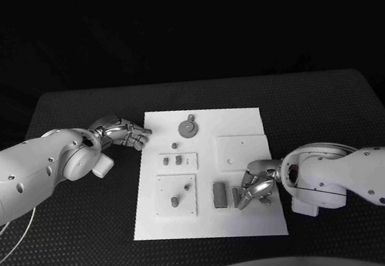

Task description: Assemble the parts on the task board

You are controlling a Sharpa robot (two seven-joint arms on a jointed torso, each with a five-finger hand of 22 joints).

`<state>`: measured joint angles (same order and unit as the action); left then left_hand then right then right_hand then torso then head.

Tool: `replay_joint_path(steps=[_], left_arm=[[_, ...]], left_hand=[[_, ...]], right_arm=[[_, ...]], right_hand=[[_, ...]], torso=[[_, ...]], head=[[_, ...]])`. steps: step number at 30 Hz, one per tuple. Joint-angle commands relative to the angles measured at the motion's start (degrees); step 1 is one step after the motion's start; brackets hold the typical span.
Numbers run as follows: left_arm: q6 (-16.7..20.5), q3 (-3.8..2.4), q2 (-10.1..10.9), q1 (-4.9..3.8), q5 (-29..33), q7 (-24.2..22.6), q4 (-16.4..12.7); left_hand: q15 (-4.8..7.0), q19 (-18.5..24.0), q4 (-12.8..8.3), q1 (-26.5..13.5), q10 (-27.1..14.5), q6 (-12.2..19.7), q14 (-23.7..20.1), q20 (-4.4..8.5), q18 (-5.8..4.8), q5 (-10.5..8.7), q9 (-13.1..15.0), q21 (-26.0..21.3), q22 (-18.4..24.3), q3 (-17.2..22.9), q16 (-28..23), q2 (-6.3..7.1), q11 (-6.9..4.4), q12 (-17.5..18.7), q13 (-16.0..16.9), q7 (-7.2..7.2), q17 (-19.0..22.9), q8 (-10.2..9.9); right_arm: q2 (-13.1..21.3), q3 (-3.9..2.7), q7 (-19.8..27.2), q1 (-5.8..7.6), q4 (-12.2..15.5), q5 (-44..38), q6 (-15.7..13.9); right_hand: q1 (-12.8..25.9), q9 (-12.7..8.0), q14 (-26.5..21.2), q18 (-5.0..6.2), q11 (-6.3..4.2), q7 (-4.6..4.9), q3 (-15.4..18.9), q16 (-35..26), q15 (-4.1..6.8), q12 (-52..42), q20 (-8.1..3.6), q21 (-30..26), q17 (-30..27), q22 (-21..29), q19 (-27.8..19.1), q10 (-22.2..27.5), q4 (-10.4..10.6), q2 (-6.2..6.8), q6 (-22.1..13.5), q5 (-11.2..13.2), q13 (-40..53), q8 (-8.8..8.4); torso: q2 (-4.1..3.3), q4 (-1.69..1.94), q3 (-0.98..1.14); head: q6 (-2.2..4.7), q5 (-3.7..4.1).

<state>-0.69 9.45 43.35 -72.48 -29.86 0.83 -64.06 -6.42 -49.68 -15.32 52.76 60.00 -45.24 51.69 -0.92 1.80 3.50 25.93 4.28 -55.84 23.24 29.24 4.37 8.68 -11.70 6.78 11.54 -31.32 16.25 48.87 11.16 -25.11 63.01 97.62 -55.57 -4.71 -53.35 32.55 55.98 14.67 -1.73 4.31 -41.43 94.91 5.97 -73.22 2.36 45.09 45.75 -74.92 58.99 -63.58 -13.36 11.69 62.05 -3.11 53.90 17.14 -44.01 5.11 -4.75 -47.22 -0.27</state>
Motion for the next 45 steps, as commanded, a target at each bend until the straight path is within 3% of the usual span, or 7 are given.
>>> replay_joint_path(steps=[1, 13, 24, 29, 34, 39, 45], left_arm=[[-1.39, 0.31, -0.09, 0.40, -0.66, 1.35, -0.05], [-1.51, 0.31, -0.07, 0.41, -0.67, 1.33, 0.03], [-1.46, 0.32, -0.05, 0.41, -0.67, 1.31, 0.01], [-1.43, 0.32, -0.06, 0.41, -0.67, 1.22, 0.01], [-0.73, 0.32, -0.30, 0.41, -0.59, 0.47, 0.24], [0.29, 0.32, -0.52, 0.48, 0.18, -0.59, 0.44], [3.09, 0.31, -0.28, 0.54, 2.65, -3.21, 0.16]], left_hand=[[-0.17, 0.39, -0.34, -0.04, -0.24, 0.04, -0.09, 0.03, -0.58, -0.36, -0.09, -0.24, 0.07, 0.01, -0.34, -0.41, -0.09, -0.26, 0.10, 0.23, -0.07, 0.34], [-0.18, 0.39, -0.34, -0.04, -0.24, 0.04, -0.09, 0.03, -0.58, -0.36, -0.09, -0.24, 0.07, 0.00, -0.36, -0.44, -0.09, -0.26, 0.10, 0.23, -0.10, 0.35], [-0.18, 0.39, -0.34, -0.06, -0.25, 0.03, -0.08, 0.02, -0.58, -0.37, -0.09, -0.24, 0.07, -0.01, -0.38, -0.46, -0.09, -0.27, 0.10, 0.23, -0.12, 0.36], [-0.18, 0.39, -0.34, -0.06, -0.25, 0.03, -0.08, 0.02, -0.58, -0.36, -0.09, -0.24, 0.07, -0.01, -0.39, -0.47, -0.09, -0.27, 0.10, 0.23, -0.13, 0.36], [-0.17, 0.39, -0.36, -0.03, -0.24, 0.02, -0.07, 0.03, -0.58, -0.36, -0.09, -0.24, 0.07, 0.00, -0.39, -0.48, -0.09, -0.28, 0.10, 0.22, -0.15, 0.37], [-0.15, 0.35, -0.42, 0.08, -0.16, -0.05, -0.01, 0.06, -0.55, -0.36, -0.08, -0.22, 0.06, 0.05, -0.38, -0.55, -0.12, -0.33, 0.12, 0.19, -0.20, 0.42], [-0.05, 0.11, -0.54, 0.36, 0.12, -0.36, 0.25, 0.12, -0.50, -0.35, -0.04, -0.11, 0.00, 0.20, -0.33, -0.81, -0.25, -0.52, 0.21, 0.06, -0.38, 0.63]], right_arm=[[-0.20, 0.23, 0.03, -0.32, -0.36, -2.77, 1.32], [-1.46, 0.23, -0.78, -0.53, -1.53, -1.61, -0.52], [-1.53, 0.23, -1.40, -0.74, -2.14, -2.18, 0.02], [-1.03, 0.22, 0.13, -0.74, -2.24, -1.29, 0.20], [0.00, 0.17, 2.55, -0.69, -2.55, 1.44, 0.25], [0.57, -0.16, 5.31, 0.25, -3.28, 3.19, 0.02], [1.15, -2.58, 7.41, 1.71, -3.76, 3.69, -2.01]], right_hand=[[-0.65, 0.11, 0.31, 0.33, -0.16, 0.03, 0.23, 0.34, 0.20, -0.28, 0.07, 0.33, -0.06, -1.01, 0.47, -0.05, -0.30, -0.20, 0.51, 0.09, 0.03, 0.38], [1.26, 0.21, 1.15, 0.33, -0.58, -0.38, 1.30, 0.48, 0.14, -0.43, -0.07, 0.45, -0.15, -0.87, 1.21, -0.83, 1.74, -2.12, 1.25, 0.09, -0.09, 0.82], [0.90, 0.27, 1.64, 0.33, -0.83, -0.62, 1.63, 0.60, 0.22, -0.62, -0.42, 0.60, -0.15, -0.93, 1.52, -1.23, 0.60, -3.50, 1.58, 0.09, -0.02, 1.04], [1.63, 0.19, 1.63, 0.33, -0.76, -0.56, 1.86, 0.44, 0.22, -0.52, -0.37, 0.47, -0.21, -0.86, 1.50, -1.21, 0.84, -2.08, 1.49, 0.07, -0.06, 0.96], [2.91, 0.00, 1.43, 0.33, -0.55, -0.35, 1.29, 0.17, 0.25, -0.20, -0.28, 0.13, -0.30, -0.70, 1.43, -0.93, 3.02, 1.27, 1.04, 0.06, -0.18, 0.67], [4.23, -0.79, 1.02, 0.33, 1.21, 1.44, 2.78, 0.22, 0.26, -0.53, -0.20, 0.03, -0.15, -0.86, 1.18, -0.59, 3.82, 2.73, -3.77, 0.11, 0.06, -1.67], [4.83, -0.53, 0.71, 0.33, 1.75, 2.07, 6.02, 0.42, -0.31, -1.06, -0.27, 0.10, 0.03, -0.97, 0.98, -0.09, 2.49, 2.39, -5.21, 0.09, 0.41, -1.93]], torso=[[-0.01, -0.01, -0.01], [0.03, 0.09, -0.02], [0.03, 0.02, -0.05], [0.09, 0.02, -0.06], [0.14, -0.02, -0.02], [0.40, -0.19, -0.01], [1.06, -0.60, 0.24]], head=[[0.10, 0.02], [-0.14, 0.07], [0.04, 0.11], [0.30, 0.23], [1.14, 0.42], [2.15, 0.46], [3.66, 0.38]])
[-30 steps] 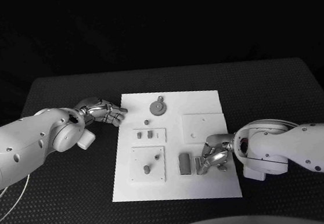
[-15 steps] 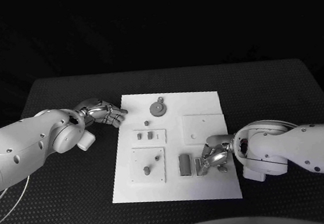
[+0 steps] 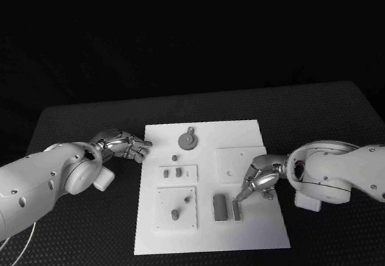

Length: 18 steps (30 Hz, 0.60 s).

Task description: Assemble the parts on the task board

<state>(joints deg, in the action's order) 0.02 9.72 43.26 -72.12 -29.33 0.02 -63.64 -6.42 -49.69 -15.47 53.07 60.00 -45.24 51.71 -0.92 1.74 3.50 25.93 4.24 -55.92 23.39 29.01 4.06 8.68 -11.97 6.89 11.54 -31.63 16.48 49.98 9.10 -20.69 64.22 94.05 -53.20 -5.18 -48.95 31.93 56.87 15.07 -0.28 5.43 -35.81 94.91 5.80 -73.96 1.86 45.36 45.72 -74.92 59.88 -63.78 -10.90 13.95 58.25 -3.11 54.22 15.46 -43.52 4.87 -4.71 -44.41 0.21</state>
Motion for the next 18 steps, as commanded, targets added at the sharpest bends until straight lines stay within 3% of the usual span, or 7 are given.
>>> replay_joint_path(steps=[1, 4, 9, 12, 15, 18], left_arm=[[2.77, 0.04, -0.18, 0.17, 2.68, -2.84, -0.31], [4.18, 0.02, 0.12, 0.15, 4.29, -4.26, -0.84], [8.96, -0.03, 0.55, 0.13, 8.32, -10.11, -1.80], [11.50, -0.14, 0.58, 0.12, 13.69, -15.29, -2.07], [12.86, -0.15, 0.50, 0.10, 16.32, -17.00, -2.25], [12.74, -0.17, 0.42, 0.09, 17.85, -17.26, -2.58]], left_hand=[[-0.05, 0.10, -0.39, 0.08, 0.14, -0.38, 0.25, 0.13, -0.44, -0.35, -0.03, -0.06, 0.07, 0.06, -0.10, -0.51, -0.26, -0.26, 0.10, 0.05, -0.07, 0.42], [0.06, -0.16, -0.41, 0.39, 0.46, -0.69, 0.54, 0.21, -0.40, -0.18, 0.00, 0.04, 0.01, 0.33, -0.03, -0.81, -0.40, -0.46, 0.18, -0.08, -0.22, 0.61], [0.23, -0.55, -0.34, 0.50, 0.89, -1.13, 1.01, 0.35, -0.37, -0.16, 0.04, 0.15, -0.05, 0.51, 0.07, -1.00, -0.59, -0.71, 0.29, -0.26, -0.43, 0.85], [0.71, -1.28, -0.36, 1.33, 1.93, -2.17, 2.15, 0.67, -0.34, -0.02, 0.14, 0.31, -0.14, 1.35, 0.34, -1.86, -1.06, -1.22, 0.50, -0.72, -0.74, 1.39], [0.69, -1.22, -0.39, 1.72, 1.87, -2.51, 2.12, 0.70, -0.48, 0.00, 0.13, 0.15, -0.08, 1.79, 0.04, -2.52, -1.02, -1.01, 0.40, -0.85, -0.68, 1.54], [0.59, -1.09, -0.46, 1.95, 2.03, -2.89, 2.02, 0.70, -0.62, 0.00, 0.11, -0.03, 0.00, 2.10, -0.43, -2.93, -1.03, -0.79, 0.30, -1.00, -0.55, 1.68]], right_arm=[[0.02, -0.94, 3.37, 0.65, -0.50, 1.43, -1.70], [-0.45, -2.19, 5.76, 1.16, -2.78, 2.42, -3.36], [-1.95, -2.78, 14.26, 2.04, -8.16, 13.05, -6.88], [-4.45, -3.22, 22.35, 2.30, -13.95, 27.58, -6.51], [-7.64, -4.14, 26.57, 2.30, -20.34, 30.19, -6.64], [-10.74, -5.14, 29.84, 2.28, -27.41, 30.85, -6.61]], right_hand=[[0.48, 0.10, -0.17, -0.07, 0.32, 0.96, 0.49, 0.44, -0.15, -0.36, 0.22, -0.16, 0.07, -0.97, 0.12, 0.12, 0.04, 0.18, -1.46, 0.09, 0.11, -0.25], [0.69, 0.16, -0.13, -0.07, 0.35, 1.00, 0.76, 0.50, -0.19, -0.48, 0.19, -0.13, 0.11, -0.95, 0.21, 0.16, 0.16, 0.30, -1.56, 0.08, 0.16, -0.23], [0.07, 0.28, -0.43, -0.07, 0.38, 1.07, 0.87, 0.33, -0.23, -0.32, 0.14, -0.33, 0.07, -0.89, -0.08, 0.72, -0.34, -0.30, -1.80, 0.06, 0.13, -0.20], [-1.78, 0.49, -2.18, -0.32, 0.52, 1.37, 1.43, -1.82, -0.44, 2.19, 0.82, -1.98, -0.82, -0.40, -2.37, 2.90, -3.32, -3.94, -2.58, 0.11, -1.30, -0.27], [-3.16, 0.51, -4.73, -1.07, 1.29, 1.71, 1.89, -6.27, -0.90, 7.10, 2.11, -5.18, -2.98, 0.81, -6.18, 5.60, -5.88, -6.74, -3.78, 0.04, -4.54, -0.64], [-5.78, 0.61, -6.82, -1.74, 1.96, 2.46, 2.82, -12.74, -2.09, 14.54, 3.80, -9.56, -6.53, 2.89, -10.05, 7.24, -5.59, -8.42, -5.09, 0.01, -10.52, -0.86]], torso=[[0.73, -0.41, 0.24], [1.43, -0.63, 0.51], [2.69, -1.03, 0.92], [3.39, -1.28, 1.15], [4.03, -1.63, 1.31], [4.91, -2.11, 1.54]], head=[[1.04, -0.16], [1.62, -0.33], [2.67, -0.83], [3.34, -1.20], [4.34, -1.14], [5.09, -1.22]])
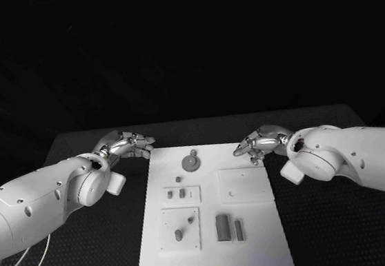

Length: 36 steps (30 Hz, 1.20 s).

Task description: Assemble the parts on the task board

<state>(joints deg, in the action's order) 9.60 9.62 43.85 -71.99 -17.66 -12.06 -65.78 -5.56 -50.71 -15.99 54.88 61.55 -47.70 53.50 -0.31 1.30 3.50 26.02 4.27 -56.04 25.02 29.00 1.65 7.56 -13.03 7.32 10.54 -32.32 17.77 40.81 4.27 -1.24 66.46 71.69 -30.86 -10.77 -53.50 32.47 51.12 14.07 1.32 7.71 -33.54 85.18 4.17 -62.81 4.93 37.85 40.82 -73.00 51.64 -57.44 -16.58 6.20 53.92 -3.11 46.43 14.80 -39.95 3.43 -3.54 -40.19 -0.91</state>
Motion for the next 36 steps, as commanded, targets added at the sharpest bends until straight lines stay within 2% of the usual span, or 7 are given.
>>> replay_joint_path(steps=[1, 18, 24, 25, 27, 28, 36], left_arm=[[3.11, -0.06, -0.23, -0.06, 6.27, -5.30, -0.50], [0.26, -1.01, -5.83, -0.13, 8.01, -9.39, 5.19], [-0.74, -1.04, -7.70, -0.06, 8.01, -9.31, 7.84], [0.90, -0.97, -7.18, -0.05, 7.07, -7.54, 7.09], [1.12, -1.03, -7.12, 0.03, 7.14, -7.61, 6.88], [1.40, -1.10, -7.06, 0.13, 7.23, -7.69, 6.62], [8.89, -3.03, -5.27, 2.77, 9.59, -9.96, -0.34]], left_hand=[[-0.33, 0.05, 0.03, 0.18, 0.49, -0.48, 0.11, 0.05, -0.25, -0.01, 0.00, -0.14, 0.16, 0.54, -0.62, -0.60, 0.11, 0.38, -0.17, -0.01, 0.21, 0.40], [-4.07, 10.97, -0.37, -0.52, -6.46, 3.64, -10.78, -3.85, -1.30, -0.45, -1.13, -0.76, 4.80, -0.83, -10.95, -0.37, 0.91, 7.97, -3.54, -1.62, 4.67, -1.85], [-4.54, 11.85, -0.32, -1.41, -8.00, 4.38, -11.75, -4.23, -1.30, -0.53, -1.06, -0.63, 5.91, -1.83, -11.76, -0.32, 0.68, 9.19, -3.50, -1.80, 5.26, -1.99], [5.56, 50.71, 15.99, -54.88, -61.55, 47.70, -53.50, 0.31, -1.30, -3.50, -26.02, -4.27, 56.04, -25.02, -29.00, -1.65, -7.56, 13.03, -7.32, -10.54, 32.32, -17.77], [5.56, 50.71, 15.99, -54.88, -61.55, 47.70, -53.50, 0.31, -1.30, -3.50, -26.02, -4.27, 56.04, -25.02, -29.00, -1.65, -7.56, 13.03, -7.32, -10.54, 32.32, -17.77], [5.56, 50.71, 15.99, -54.88, -61.55, 47.70, -53.50, 0.31, -1.30, -3.50, -26.02, -4.27, 56.04, -25.02, -29.00, -1.65, -7.56, 13.03, -7.32, -10.54, 32.32, -17.77], [5.56, 50.71, 15.99, -54.88, -61.55, 47.70, -53.50, 0.31, -1.30, -3.50, -26.02, -4.27, 56.04, -25.02, -29.00, -1.65, -7.56, 13.03, -7.32, -10.54, 32.32, -17.77]], right_arm=[[-2.29, -0.48, 11.27, 0.03, -6.78, 8.58, -0.85], [-11.91, -12.29, 21.43, -5.33, -24.99, 10.07, 3.63], [-12.26, -12.39, 21.84, -5.38, -24.81, 10.54, 4.55], [-12.07, -12.37, 19.28, -5.35, -25.01, 9.41, 2.22], [-11.98, -12.33, 19.34, -5.36, -24.78, 9.52, 2.03], [-11.88, -12.27, 19.42, -5.36, -24.50, 9.66, 1.80], [-9.12, -10.87, 21.45, -5.53, -17.02, 13.37, -4.35]], right_hand=[[-1.55, 0.04, -1.70, -0.95, 0.60, 0.41, 0.66, -4.60, -0.85, 5.03, 1.10, -3.14, -2.52, 1.46, -2.90, 1.47, 0.10, -0.90, -1.02, 0.02, -4.02, -0.27], [-0.41, -2.26, -11.23, -6.22, 7.69, 2.34, 1.82, -52.47, -14.44, 46.22, 6.96, -24.52, -24.54, 11.36, -23.20, 5.46, 0.23, -4.73, -10.04, -0.02, -35.49, -2.42], [1.14, -2.83, -11.04, -6.32, 8.17, 2.87, 3.24, -54.91, -14.70, 48.78, 7.23, -25.97, -25.19, 11.58, -23.62, 4.21, 0.41, -4.93, -10.33, 0.03, -37.79, -2.22], [53.50, -32.47, -51.12, -14.07, -1.32, -7.71, 33.54, -85.18, -4.17, 62.81, -4.93, -37.85, -40.82, 29.97, -51.64, 57.44, 16.58, -6.20, -53.92, 3.11, -46.43, -14.80], [53.50, -32.47, -51.12, -14.07, -1.32, -7.71, 33.54, -85.18, -4.17, 62.81, -4.93, -37.85, -40.82, 31.62, -51.64, 57.44, 16.58, -6.20, -53.92, 3.11, -46.43, -14.80], [53.50, -32.47, -51.12, -14.07, -1.32, -7.71, 33.54, -85.18, -4.17, 62.81, -4.93, -37.85, -40.82, 73.00, -51.64, 57.44, 16.58, -6.20, -53.92, 3.11, -46.43, -14.80], [53.50, -32.47, -51.12, -14.07, -1.32, -7.71, 33.54, -85.18, -4.17, 62.81, -4.93, -37.85, -40.82, 73.00, -51.64, 57.44, 16.58, -6.20, -53.92, 3.11, -46.43, -14.80]], torso=[[1.53, -0.74, 0.41], [3.56, -1.88, 1.21], [3.52, -1.92, 1.66], [3.50, -1.82, 1.34], [3.62, -1.85, 1.39], [3.76, -1.90, 1.45], [7.22, -2.95, 2.89]], head=[[1.54, -0.04], [8.96, 0.36], [10.82, 0.13], [9.87, 0.21], [9.78, 0.22], [9.67, 0.24], [7.01, 0.71]])
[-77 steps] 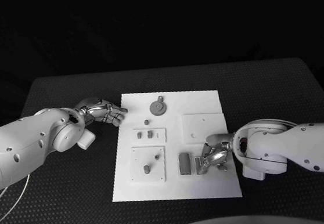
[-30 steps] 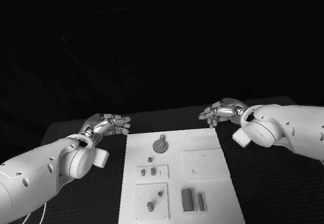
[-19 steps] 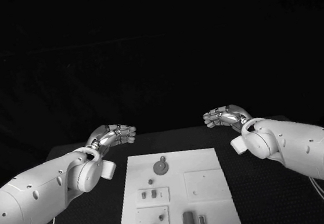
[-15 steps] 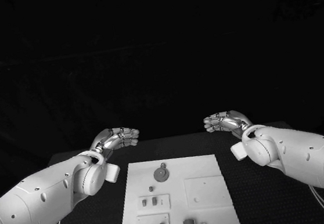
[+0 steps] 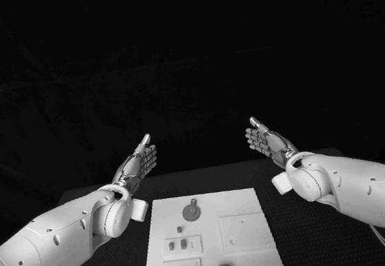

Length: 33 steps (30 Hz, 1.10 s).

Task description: Assemble the parts on the task board

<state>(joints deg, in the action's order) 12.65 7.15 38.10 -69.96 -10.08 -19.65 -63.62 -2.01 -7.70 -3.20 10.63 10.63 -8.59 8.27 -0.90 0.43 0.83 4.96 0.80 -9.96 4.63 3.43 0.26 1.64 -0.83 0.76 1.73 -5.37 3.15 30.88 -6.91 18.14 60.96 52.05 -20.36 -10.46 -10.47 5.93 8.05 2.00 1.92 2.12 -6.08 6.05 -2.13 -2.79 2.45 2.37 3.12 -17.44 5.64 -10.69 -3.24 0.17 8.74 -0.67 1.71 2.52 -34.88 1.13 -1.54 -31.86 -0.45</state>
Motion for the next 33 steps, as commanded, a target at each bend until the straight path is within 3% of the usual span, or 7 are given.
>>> replay_joint_path(steps=[1, 6, 10, 15, 19, 23, 33], left_arm=[[7.30, -0.94, 0.82, 1.26, 2.46, -2.81, -3.87], [15.83, -3.13, 2.86, 4.27, 5.15, -5.40, -11.79], [23.17, -5.02, 4.61, 6.87, 7.46, -7.62, -18.62], [28.98, -6.51, 5.99, 8.92, 9.29, -9.39, -24.03], [31.07, -7.05, 6.49, 9.66, 9.95, -10.02, -25.97], [31.47, -7.15, 6.59, 9.80, 10.08, -10.14, -26.34], [31.47, -7.15, 6.59, 9.80, 10.08, -10.14, -26.34]], left_hand=[[2.01, 7.70, 3.20, -10.63, -10.63, 8.59, -8.27, 0.90, -0.43, -0.83, -4.96, -0.80, 9.96, -4.63, -3.43, -0.26, -1.64, 0.83, -0.76, -1.73, 5.37, -3.15], [2.01, 7.70, 3.20, -10.63, -10.63, 8.59, -8.27, 0.90, -0.43, -0.83, -4.96, -0.80, 9.96, -4.63, -3.43, -0.26, -1.64, 0.83, -0.76, -1.73, 5.37, -3.15], [2.01, 7.70, 3.20, -10.63, -10.63, 8.59, -8.27, 0.90, -0.43, -0.83, -4.96, -0.80, 9.96, -4.63, -3.43, -0.26, -1.64, 0.83, -0.76, -1.73, 5.37, -3.15], [2.01, 7.70, 3.20, -10.63, -10.63, 8.59, -8.27, 0.90, -0.43, -0.83, -4.96, -0.80, 9.96, -4.63, -3.43, -0.26, -1.64, 0.83, -0.76, -1.73, 5.37, -3.15], [2.01, 7.70, 3.20, -10.63, -10.63, 8.59, -8.27, 0.90, -0.43, -0.83, -4.96, -0.80, 9.96, -4.63, -3.43, -0.26, -1.64, 0.83, -0.76, -1.73, 5.37, -3.15], [2.01, 7.70, 3.20, -10.63, -10.63, 8.59, -8.27, 0.90, -0.43, -0.83, -4.96, -0.80, 9.96, -4.63, -3.43, -0.26, -1.64, 0.83, -0.76, -1.73, 5.37, -3.15], [2.01, 7.70, 3.20, -10.63, -10.63, 8.59, -8.27, 0.90, -0.43, -0.83, -4.96, -0.80, 9.96, -4.63, -3.43, -0.26, -1.64, 0.83, -0.76, -1.73, 5.37, -3.15]], right_arm=[[1.35, 0.58, 2.48, -0.06, 4.09, 3.61, -5.87], [4.49, 2.18, 4.79, -0.25, 12.61, 7.83, -12.87], [7.50, 3.71, 7.01, -0.42, 20.78, 11.88, -19.58], [10.81, 5.39, 9.45, -0.62, 29.77, 16.33, -26.97], [12.47, 6.23, 10.67, -0.72, 34.27, 18.57, -30.67], [13.55, 6.78, 11.47, -0.78, 37.20, 20.02, -33.08], [13.81, 6.91, 11.66, -0.80, 37.90, 20.36, -33.66]], right_hand=[[10.47, -5.93, -8.05, -2.00, -1.92, -2.12, 6.08, -6.05, 2.13, 2.79, -2.45, -2.37, -3.12, 17.44, -5.64, 10.69, 3.24, -0.17, -8.74, 0.67, -1.71, -2.52], [10.47, -5.93, -8.05, -2.00, -1.92, -2.12, 6.08, -6.05, 2.13, 2.79, -2.45, -2.37, -3.12, 17.44, -5.64, 10.69, 3.24, -0.17, -8.74, 0.67, -1.71, -2.52], [10.47, -5.93, -8.05, -2.00, -1.92, -2.12, 6.08, -6.05, 2.13, 2.79, -2.45, -2.37, -3.12, 17.44, -5.64, 10.69, 3.24, -0.17, -8.74, 0.67, -1.71, -2.52], [10.47, -5.93, -8.05, -2.00, -1.92, -2.12, 6.08, -6.05, 2.13, 2.79, -2.45, -2.37, -3.12, 17.44, -5.64, 10.69, 3.24, -0.17, -8.74, 0.67, -1.71, -2.52], [10.47, -5.93, -8.05, -2.00, -1.92, -2.12, 6.08, -6.05, 2.13, 2.79, -2.45, -2.37, -3.12, 17.44, -5.64, 10.69, 3.24, -0.17, -8.74, 0.67, -1.71, -2.52], [10.47, -5.93, -8.05, -2.00, -1.92, -2.12, 6.08, -6.05, 2.13, 2.79, -2.45, -2.37, -3.12, 17.44, -5.64, 10.69, 3.24, -0.17, -8.74, 0.67, -1.71, -2.52], [10.47, -5.93, -8.05, -2.00, -1.92, -2.12, 6.08, -6.05, 2.13, 2.79, -2.45, -2.37, -3.12, 17.44, -5.64, 10.69, 3.24, -0.17, -8.74, 0.67, -1.71, -2.52]], torso=[[2.57, -0.78, 1.06], [3.65, -1.12, 1.52], [3.70, -1.13, 1.54], [3.70, -1.13, 1.54], [3.70, -1.13, 1.54], [3.70, -1.13, 1.54], [3.70, -1.13, 1.54]], head=[[-1.64, 0.30], [-2.48, 0.44], [-2.52, 0.45], [-2.52, 0.45], [-2.52, 0.45], [-2.52, 0.45], [-2.52, 0.45]])
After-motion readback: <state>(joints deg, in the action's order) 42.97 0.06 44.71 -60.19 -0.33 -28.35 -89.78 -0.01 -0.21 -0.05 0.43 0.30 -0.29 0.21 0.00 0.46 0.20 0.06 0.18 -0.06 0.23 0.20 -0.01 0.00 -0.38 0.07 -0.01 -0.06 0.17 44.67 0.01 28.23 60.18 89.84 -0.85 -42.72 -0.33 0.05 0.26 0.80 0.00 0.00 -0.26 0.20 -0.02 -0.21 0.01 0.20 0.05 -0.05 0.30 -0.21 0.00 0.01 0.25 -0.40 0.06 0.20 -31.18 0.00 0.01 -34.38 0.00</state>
